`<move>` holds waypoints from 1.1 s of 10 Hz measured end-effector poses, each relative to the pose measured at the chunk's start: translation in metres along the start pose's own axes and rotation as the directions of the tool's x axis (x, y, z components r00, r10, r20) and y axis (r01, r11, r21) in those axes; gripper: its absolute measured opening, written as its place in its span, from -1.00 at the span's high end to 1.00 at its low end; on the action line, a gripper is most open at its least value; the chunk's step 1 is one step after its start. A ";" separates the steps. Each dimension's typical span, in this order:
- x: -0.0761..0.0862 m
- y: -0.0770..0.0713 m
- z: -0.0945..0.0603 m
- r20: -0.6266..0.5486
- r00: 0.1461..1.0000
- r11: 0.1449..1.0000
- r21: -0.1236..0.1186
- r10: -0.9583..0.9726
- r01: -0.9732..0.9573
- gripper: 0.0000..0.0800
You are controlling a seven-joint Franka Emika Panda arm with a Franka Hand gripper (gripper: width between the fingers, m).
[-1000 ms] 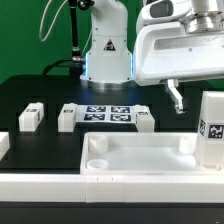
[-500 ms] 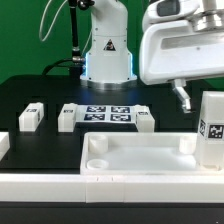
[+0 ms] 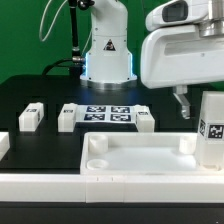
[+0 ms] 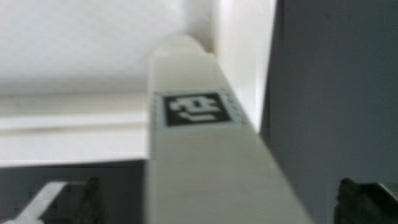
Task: Assemble desk
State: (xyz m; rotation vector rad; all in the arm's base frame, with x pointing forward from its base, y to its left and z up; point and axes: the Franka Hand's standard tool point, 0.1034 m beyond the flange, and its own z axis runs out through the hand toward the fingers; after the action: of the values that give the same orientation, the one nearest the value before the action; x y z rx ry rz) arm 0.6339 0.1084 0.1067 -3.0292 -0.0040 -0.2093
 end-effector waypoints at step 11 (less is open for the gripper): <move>-0.005 0.004 0.002 0.059 0.891 0.893 -0.015 0.450 -0.450 0.28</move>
Offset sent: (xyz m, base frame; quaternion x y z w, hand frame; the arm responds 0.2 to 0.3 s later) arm 0.0000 0.0000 0.0000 0.0000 0.0000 0.0000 1.0000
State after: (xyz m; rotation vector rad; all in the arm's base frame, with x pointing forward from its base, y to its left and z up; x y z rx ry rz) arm 0.6292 0.1044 0.1032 -2.9282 0.6864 -0.0730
